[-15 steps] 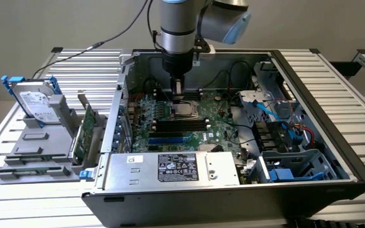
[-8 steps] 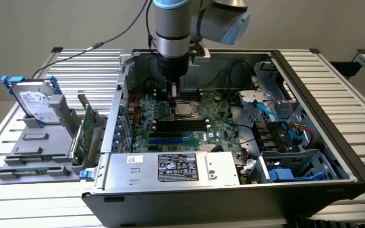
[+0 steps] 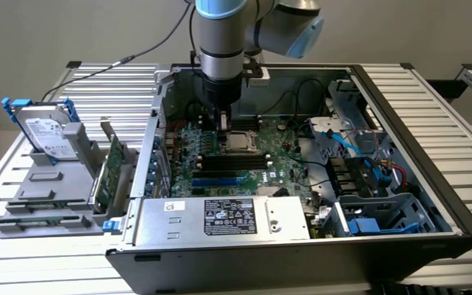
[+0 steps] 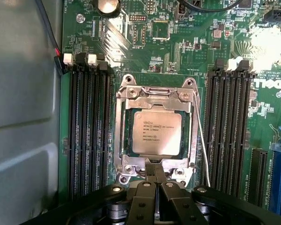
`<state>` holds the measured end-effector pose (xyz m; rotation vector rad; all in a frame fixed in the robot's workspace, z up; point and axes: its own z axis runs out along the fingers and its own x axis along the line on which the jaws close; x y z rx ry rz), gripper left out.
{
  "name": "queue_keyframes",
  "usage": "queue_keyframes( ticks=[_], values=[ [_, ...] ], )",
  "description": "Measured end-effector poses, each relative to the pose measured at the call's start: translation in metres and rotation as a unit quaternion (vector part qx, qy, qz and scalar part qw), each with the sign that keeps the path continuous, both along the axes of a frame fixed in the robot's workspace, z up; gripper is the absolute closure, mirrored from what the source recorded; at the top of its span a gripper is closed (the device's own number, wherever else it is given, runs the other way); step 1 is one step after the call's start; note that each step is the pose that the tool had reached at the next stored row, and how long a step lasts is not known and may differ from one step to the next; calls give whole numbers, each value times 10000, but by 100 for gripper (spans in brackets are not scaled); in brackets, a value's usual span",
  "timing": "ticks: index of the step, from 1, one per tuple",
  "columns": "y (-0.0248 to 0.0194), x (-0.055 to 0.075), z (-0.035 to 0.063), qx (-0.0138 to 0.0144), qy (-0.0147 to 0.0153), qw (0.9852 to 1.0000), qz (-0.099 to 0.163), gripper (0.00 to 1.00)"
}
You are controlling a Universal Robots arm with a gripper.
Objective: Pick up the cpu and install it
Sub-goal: 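Close the cpu cover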
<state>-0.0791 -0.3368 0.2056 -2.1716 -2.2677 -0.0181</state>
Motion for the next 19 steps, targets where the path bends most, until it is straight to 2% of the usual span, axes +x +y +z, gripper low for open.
queue_keyframes(
  ticks=[7, 13, 19],
  values=[
    [-1, -16, -33, -2, 2, 10000, 4, 89],
    [1, -24, 39, 0, 0, 10000, 3, 89],
    [0, -140, 40, 0, 0, 10000, 6, 89]
  ],
)
